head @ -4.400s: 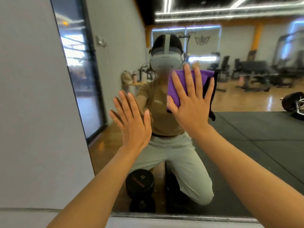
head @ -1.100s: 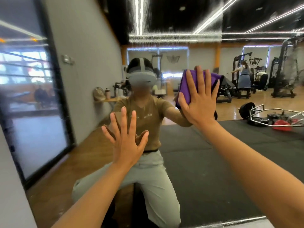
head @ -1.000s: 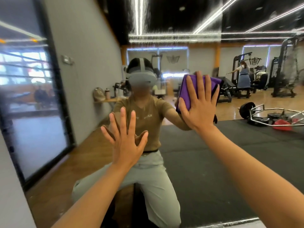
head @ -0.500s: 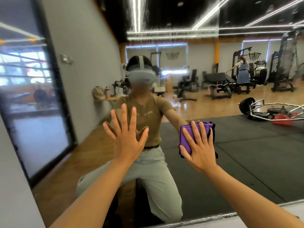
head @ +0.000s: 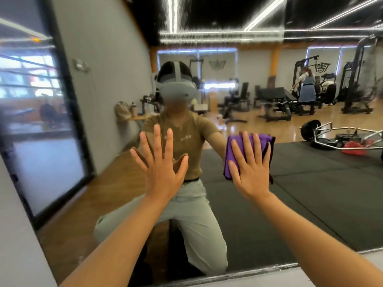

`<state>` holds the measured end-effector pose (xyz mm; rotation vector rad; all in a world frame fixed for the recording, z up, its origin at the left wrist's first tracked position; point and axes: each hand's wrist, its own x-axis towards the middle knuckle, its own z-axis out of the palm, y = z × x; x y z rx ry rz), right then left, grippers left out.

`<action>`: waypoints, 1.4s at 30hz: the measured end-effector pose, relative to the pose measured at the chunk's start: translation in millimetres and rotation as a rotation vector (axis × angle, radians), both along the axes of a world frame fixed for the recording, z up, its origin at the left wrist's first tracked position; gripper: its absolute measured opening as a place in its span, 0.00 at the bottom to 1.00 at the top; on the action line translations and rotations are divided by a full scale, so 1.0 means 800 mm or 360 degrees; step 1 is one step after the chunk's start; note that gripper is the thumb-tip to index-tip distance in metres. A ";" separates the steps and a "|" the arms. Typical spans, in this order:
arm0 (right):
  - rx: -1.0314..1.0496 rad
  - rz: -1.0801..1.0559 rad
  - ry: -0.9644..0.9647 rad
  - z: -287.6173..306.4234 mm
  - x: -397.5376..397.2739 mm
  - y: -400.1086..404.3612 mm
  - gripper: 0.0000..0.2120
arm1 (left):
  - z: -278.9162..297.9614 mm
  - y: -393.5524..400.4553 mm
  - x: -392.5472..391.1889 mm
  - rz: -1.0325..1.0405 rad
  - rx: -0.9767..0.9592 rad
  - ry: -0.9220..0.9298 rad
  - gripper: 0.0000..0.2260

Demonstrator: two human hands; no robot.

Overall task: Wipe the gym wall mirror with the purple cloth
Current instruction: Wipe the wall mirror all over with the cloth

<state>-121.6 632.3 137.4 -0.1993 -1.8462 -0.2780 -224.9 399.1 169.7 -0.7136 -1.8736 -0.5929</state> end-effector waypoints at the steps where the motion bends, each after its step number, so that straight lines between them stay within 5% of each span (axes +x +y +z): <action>1: 0.0010 -0.0006 -0.0059 -0.032 0.003 0.002 0.28 | 0.000 0.000 0.000 -0.0004 -0.0004 -0.0002 0.36; 5: 0.0026 -0.0070 -0.0309 -0.142 0.022 0.005 0.28 | 0.000 0.000 0.000 -0.0029 0.0011 -0.0005 0.36; 9: 0.0055 -0.0144 -0.0485 -0.166 0.031 0.009 0.28 | -0.004 -0.001 0.004 -0.0106 0.0039 -0.0036 0.35; 20: -0.0082 -0.0050 -0.0057 0.003 0.006 0.005 0.28 | -0.043 -0.005 -0.001 -0.0072 -0.0066 0.0078 0.32; 25: -0.0067 -0.0054 -0.0001 -0.085 0.003 0.004 0.28 | -0.048 -0.001 -0.005 -0.0044 -0.0051 0.0130 0.32; 33: 0.0077 -0.0070 -0.0520 -0.254 0.048 0.021 0.28 | -0.051 0.002 -0.009 0.0039 -0.0087 0.0206 0.32; 37: 0.0057 -0.0020 -0.0499 -0.232 0.046 0.019 0.27 | -0.055 0.003 -0.011 0.0061 -0.0095 0.0214 0.32; 42: -0.0025 -0.0012 -0.0150 -0.105 0.019 0.015 0.29 | -0.054 0.003 -0.012 0.0076 -0.0094 0.0222 0.32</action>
